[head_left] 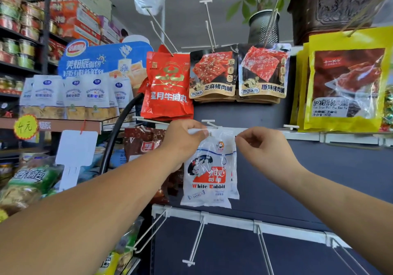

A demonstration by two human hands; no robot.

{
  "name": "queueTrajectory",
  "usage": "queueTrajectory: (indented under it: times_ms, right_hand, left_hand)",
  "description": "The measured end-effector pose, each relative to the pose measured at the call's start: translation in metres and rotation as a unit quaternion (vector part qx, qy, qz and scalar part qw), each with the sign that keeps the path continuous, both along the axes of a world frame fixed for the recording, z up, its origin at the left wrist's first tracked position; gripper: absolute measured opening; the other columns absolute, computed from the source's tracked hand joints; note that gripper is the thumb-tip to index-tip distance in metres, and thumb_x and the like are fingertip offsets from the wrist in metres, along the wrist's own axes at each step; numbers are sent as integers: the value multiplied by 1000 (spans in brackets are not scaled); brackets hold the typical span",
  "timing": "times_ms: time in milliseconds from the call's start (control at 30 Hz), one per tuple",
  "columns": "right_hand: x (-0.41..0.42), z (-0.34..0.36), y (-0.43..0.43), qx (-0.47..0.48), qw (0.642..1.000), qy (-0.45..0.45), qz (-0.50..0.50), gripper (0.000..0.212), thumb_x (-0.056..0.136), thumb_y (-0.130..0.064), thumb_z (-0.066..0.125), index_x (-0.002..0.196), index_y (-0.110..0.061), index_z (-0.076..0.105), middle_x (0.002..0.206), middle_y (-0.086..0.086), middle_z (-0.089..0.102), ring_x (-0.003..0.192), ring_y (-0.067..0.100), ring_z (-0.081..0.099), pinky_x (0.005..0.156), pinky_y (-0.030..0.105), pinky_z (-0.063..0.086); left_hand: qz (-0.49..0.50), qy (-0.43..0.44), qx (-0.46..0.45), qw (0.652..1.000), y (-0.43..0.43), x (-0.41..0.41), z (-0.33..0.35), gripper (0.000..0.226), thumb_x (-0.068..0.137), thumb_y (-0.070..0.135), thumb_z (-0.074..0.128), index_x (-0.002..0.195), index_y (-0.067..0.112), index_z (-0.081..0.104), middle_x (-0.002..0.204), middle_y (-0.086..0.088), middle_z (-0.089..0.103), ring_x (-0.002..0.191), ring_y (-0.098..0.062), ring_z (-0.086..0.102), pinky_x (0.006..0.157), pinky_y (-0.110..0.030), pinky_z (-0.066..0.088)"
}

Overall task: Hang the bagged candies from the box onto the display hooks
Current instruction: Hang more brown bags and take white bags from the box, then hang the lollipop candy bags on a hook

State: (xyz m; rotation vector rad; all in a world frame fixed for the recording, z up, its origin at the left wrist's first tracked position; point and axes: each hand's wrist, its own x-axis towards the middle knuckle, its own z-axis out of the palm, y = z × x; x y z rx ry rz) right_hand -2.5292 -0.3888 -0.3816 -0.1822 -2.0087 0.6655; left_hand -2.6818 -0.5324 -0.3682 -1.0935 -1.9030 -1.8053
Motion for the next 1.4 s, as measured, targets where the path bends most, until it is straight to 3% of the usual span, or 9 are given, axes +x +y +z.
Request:
queueTrajectory:
  times_ms: [133,300,467,600,667,767,933,1100,1400]
  right_hand:
    - [-2,-12,-6,38,999,-24,-20,14,91,-30,65,78,-29,72,75,-17,71,69,4,64,66,31,55]
    - [0,-26,-13,83,991,-91,-46,16,90,-40,63,80,-30,71,75,-20,71,73,5,66,72,37,59]
    - [9,-39,-25,95,985,-142,-21,20,90,-45,63,81,-30,73,76,-21,72,78,6,69,77,39,60]
    - [30,-65,-50,132,975,-172,-50,33,92,-44,60,68,-21,65,62,-9,63,66,18,59,68,37,56]
    - [44,-87,-64,132,972,-187,-46,37,92,-45,61,62,-24,59,57,-13,58,60,13,52,63,33,52]
    - [71,-135,-86,125,969,-213,-23,41,93,-46,62,56,-28,54,56,-19,57,55,9,51,59,32,49]
    - [114,-229,-114,116,940,-321,-1,42,93,-49,61,57,-28,54,55,-11,57,60,10,52,62,32,50]
    - [141,-308,-132,84,902,-424,2,42,94,-50,60,62,-23,58,55,-10,57,63,12,55,57,28,40]
    - [153,-440,-156,-30,837,-545,24,40,90,-49,61,72,-14,68,68,0,68,68,17,64,62,38,55]
  left_hand:
    - [73,21,-16,997,11,-11,-5,13,83,28,81,90,18,78,96,3,74,94,-17,68,89,-35,55]
    - [174,37,-69,982,-2,-16,-21,43,81,30,83,113,14,58,102,-1,61,92,-21,59,81,-34,51]
    - [67,19,-104,992,-30,2,-52,24,82,23,83,98,13,68,91,0,68,84,-15,66,75,-25,53]
    - [41,67,-113,991,-62,35,-88,8,85,19,79,85,23,72,79,8,71,70,-5,65,67,-19,53]
    - [23,64,-131,989,-78,57,-113,7,86,20,79,90,18,73,81,5,72,69,0,64,67,-14,53]
    - [0,43,-168,985,-100,89,-158,10,86,18,78,95,15,74,83,3,72,65,6,61,63,-7,48]
    - [-29,12,-246,969,-128,126,-253,8,83,22,79,87,24,73,81,6,73,76,-10,69,70,-21,52]
    - [-53,-29,-306,950,-149,160,-342,8,83,23,79,87,25,72,79,10,72,73,-2,67,68,-20,51]
    - [-79,-221,-360,903,-192,195,-512,11,85,19,72,95,16,73,92,-2,73,89,-20,69,81,-33,54]
